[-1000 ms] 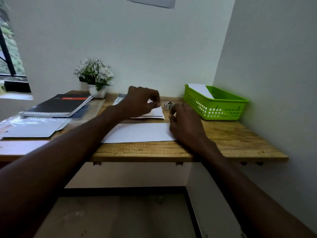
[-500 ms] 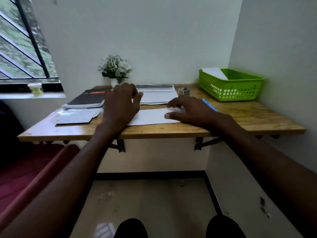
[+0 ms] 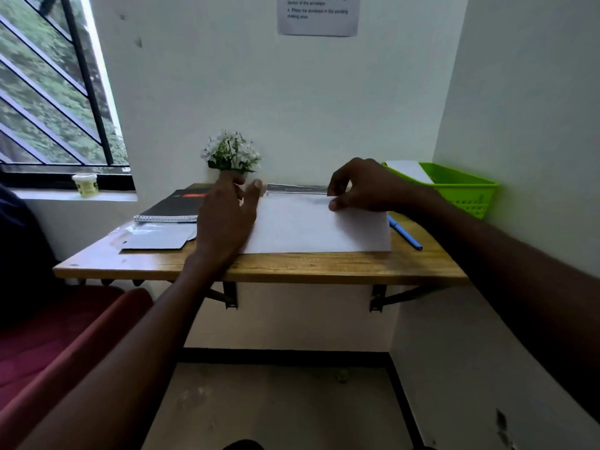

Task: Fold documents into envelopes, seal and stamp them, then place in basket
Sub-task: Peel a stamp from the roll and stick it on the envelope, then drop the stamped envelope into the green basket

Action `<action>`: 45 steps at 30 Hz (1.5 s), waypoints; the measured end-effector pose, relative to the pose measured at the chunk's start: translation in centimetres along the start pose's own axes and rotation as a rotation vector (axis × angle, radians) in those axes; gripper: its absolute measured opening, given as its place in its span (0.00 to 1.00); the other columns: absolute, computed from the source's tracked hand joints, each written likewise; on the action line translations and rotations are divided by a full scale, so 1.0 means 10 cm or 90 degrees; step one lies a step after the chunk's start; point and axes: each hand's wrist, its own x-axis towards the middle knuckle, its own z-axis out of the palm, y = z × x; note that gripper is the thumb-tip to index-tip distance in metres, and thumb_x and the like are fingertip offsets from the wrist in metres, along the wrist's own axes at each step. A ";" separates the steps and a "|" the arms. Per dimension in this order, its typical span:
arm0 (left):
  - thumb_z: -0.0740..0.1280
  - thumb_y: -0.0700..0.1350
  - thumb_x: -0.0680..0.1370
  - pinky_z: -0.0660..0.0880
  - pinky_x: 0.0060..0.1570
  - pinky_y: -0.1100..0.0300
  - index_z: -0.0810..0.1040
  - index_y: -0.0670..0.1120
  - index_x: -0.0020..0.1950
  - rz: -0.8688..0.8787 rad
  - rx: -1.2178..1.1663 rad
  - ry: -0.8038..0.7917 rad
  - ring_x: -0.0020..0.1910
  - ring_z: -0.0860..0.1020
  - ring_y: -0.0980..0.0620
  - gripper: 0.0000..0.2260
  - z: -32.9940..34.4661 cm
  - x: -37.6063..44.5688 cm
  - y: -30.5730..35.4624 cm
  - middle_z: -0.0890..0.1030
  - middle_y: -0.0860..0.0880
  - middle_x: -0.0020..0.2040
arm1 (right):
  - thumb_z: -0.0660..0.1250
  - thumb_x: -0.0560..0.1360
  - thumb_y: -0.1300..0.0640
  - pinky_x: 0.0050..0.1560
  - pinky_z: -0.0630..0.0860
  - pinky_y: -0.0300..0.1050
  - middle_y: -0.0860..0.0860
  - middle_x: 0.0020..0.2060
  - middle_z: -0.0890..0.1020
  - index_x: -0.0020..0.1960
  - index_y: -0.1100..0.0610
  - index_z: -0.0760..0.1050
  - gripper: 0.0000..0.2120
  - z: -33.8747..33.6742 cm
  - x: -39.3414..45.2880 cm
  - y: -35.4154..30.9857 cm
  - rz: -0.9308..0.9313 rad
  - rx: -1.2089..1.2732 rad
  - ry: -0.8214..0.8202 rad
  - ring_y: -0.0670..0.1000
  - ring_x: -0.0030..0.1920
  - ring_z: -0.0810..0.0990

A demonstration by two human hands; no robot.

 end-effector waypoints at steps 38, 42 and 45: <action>0.67 0.25 0.74 0.85 0.45 0.57 0.81 0.34 0.45 -0.365 -0.724 -0.208 0.36 0.82 0.46 0.06 2.15 1.83 1.99 0.83 0.39 0.43 | 0.71 0.59 0.61 0.41 0.85 0.57 0.60 0.40 0.85 0.39 0.59 0.84 0.08 -0.83 0.26 2.20 0.473 0.374 0.409 0.60 0.37 0.84; 0.68 0.28 0.73 0.83 0.55 0.43 0.80 0.38 0.38 -0.277 -0.559 -0.251 0.37 0.82 0.46 0.08 2.51 1.57 1.86 0.82 0.42 0.38 | 0.71 0.67 0.73 0.27 0.75 0.46 0.64 0.45 0.79 0.45 0.68 0.77 0.08 -0.71 0.28 2.41 0.564 0.362 0.292 0.56 0.32 0.77; 0.69 0.39 0.72 0.83 0.53 0.42 0.83 0.45 0.37 -0.234 -0.496 -0.223 0.40 0.84 0.46 0.05 2.72 1.22 1.71 0.85 0.47 0.39 | 0.69 0.72 0.74 0.20 0.73 0.41 0.66 0.49 0.80 0.43 0.65 0.73 0.08 -0.66 0.27 2.41 0.580 0.255 0.227 0.56 0.32 0.79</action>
